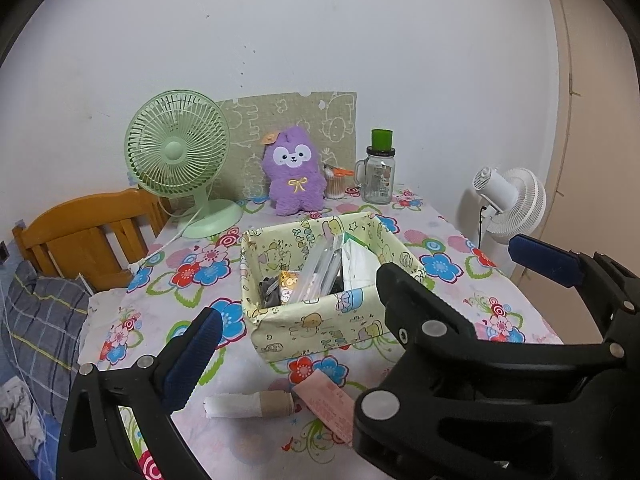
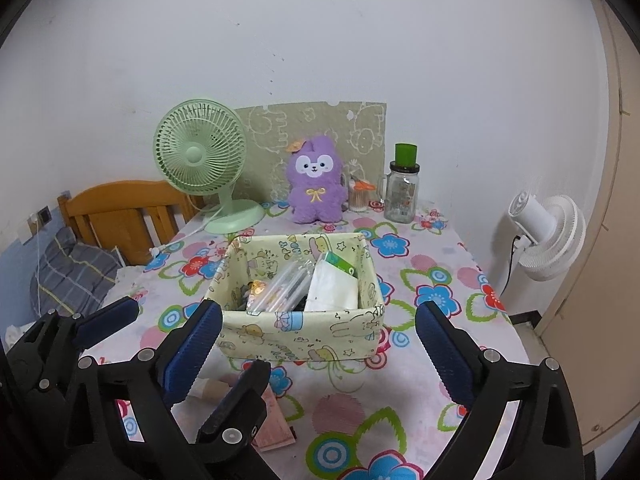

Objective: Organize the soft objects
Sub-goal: 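Withdraw both tools from the box toward the pink paper packet, then close the right tool on the pink paper packet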

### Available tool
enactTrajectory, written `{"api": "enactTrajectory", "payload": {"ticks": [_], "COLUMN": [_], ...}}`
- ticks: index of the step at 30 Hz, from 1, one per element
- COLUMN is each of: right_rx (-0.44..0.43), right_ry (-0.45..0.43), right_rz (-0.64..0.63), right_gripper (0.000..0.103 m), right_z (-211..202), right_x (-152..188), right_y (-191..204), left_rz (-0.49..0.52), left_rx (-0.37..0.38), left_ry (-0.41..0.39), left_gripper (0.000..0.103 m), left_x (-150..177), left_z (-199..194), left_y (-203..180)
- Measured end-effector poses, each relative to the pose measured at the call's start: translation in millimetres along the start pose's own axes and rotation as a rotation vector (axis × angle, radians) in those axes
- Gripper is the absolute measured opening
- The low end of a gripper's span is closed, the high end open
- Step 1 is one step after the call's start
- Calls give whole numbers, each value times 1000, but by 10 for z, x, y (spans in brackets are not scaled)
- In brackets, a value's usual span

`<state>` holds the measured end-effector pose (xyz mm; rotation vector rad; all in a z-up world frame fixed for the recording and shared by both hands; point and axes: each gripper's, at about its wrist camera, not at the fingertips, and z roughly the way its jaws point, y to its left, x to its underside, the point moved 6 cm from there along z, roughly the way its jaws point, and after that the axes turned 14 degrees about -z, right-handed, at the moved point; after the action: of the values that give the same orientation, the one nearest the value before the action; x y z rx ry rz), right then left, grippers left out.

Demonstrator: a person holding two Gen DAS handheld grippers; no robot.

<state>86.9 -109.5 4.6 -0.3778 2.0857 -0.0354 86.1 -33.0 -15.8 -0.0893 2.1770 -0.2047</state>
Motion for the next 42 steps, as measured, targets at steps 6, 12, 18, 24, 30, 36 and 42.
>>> {"api": "enactTrajectory", "payload": {"ticks": [6,12,18,24,30,36,42], "right_rx": [-1,-2,-18,-35,-61,-93,-117], "right_ry": [2,16,36,47,78,105,139], "right_rz": [2,-8,-20,-27,-38,-50,-62], "right_gripper": [100,101,101,101,100,100,100], "right_z": [-38,-41,25,119,278,437,621], "right_x": [47,116,204,287,419,547,652], "right_y": [47,135,237,331,430,544,642], "left_rz": [4,1,2,13,14,16,16], "left_rx": [-7,-7,-10,-23,-15,-10,-19], "left_ry": [0,6,29,42,73,108,143], "left_gripper": [103,103,103,103,103,103,103], "left_x": [51,136,250,343,480,625,744], "left_z": [-58,-85,-58,13,135,246,395], "left_y": [34,102,178,265,350,438,541]}}
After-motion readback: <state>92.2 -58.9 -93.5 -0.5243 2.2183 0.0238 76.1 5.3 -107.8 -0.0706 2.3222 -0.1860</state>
